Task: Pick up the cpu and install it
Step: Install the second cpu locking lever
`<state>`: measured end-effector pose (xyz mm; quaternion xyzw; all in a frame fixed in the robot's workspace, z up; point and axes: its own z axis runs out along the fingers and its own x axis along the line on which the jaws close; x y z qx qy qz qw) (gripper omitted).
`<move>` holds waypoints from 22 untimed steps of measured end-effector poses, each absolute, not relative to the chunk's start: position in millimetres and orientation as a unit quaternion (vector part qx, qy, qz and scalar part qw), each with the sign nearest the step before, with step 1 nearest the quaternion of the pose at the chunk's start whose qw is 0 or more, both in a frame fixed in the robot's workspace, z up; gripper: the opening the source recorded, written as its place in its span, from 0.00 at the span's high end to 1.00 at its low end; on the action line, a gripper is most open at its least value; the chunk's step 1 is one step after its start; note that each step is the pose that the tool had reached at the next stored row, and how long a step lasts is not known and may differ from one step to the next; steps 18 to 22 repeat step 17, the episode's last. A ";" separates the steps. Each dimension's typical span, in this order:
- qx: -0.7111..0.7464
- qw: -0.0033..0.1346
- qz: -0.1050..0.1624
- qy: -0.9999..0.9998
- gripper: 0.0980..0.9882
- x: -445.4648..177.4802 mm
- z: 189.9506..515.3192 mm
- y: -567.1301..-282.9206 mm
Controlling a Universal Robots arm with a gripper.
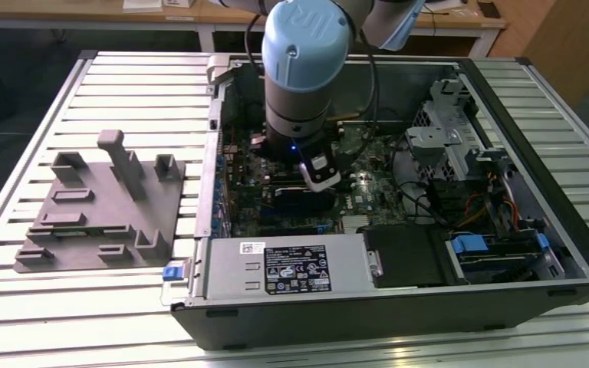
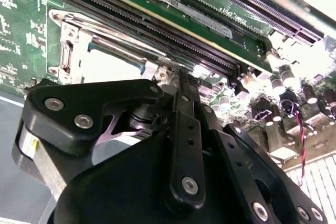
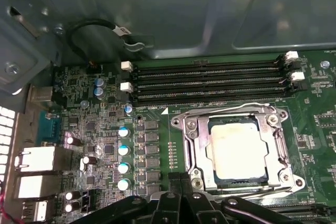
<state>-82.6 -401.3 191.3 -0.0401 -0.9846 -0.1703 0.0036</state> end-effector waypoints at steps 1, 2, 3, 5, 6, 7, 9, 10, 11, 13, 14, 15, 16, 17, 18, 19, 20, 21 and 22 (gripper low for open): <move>-0.040 0.004 -0.170 -0.985 0.99 -82.6 192.7 -401.3; -0.040 0.003 -0.171 -0.984 0.99 -82.6 194.1 -401.3; -0.040 0.003 -0.171 -0.984 0.99 -82.6 195.6 -401.3; -0.040 0.003 -0.172 -0.984 0.99 -82.6 198.7 -401.3; -0.040 0.003 -0.172 -0.984 0.99 -82.6 200.2 -401.3; -0.040 0.003 -0.172 -0.984 0.99 -82.6 201.5 -401.3; -0.040 0.003 -0.173 -0.984 0.99 -82.6 204.0 -401.3; -0.040 0.003 -0.173 -0.984 0.99 -82.6 205.1 -401.3; -0.040 0.003 -0.174 -0.984 0.99 -82.6 206.2 -401.2; -0.040 0.003 -0.175 -0.984 0.99 -82.6 208.6 -401.3; -0.040 0.003 -0.175 -0.984 0.99 -82.6 209.8 -401.3; -0.040 0.003 -0.176 -0.984 0.99 -82.6 210.9 -401.2; -0.040 0.003 -0.177 -0.983 0.99 -82.6 212.1 -401.3; -0.040 0.003 -0.177 -0.983 0.99 -82.6 212.7 -401.3; -0.040 0.003 -0.177 -0.983 0.99 -82.6 212.7 -401.3; -0.040 0.003 -0.177 -0.983 0.99 -82.6 212.7 -401.3; -0.040 0.003 -0.177 -0.983 0.99 -82.6 212.7 -401.3; -0.040 0.003 -0.177 -0.983 0.99 -82.6 212.7 -401.3; -0.040 0.003 -0.177 -0.983 0.99 -82.6 212.7 -401.3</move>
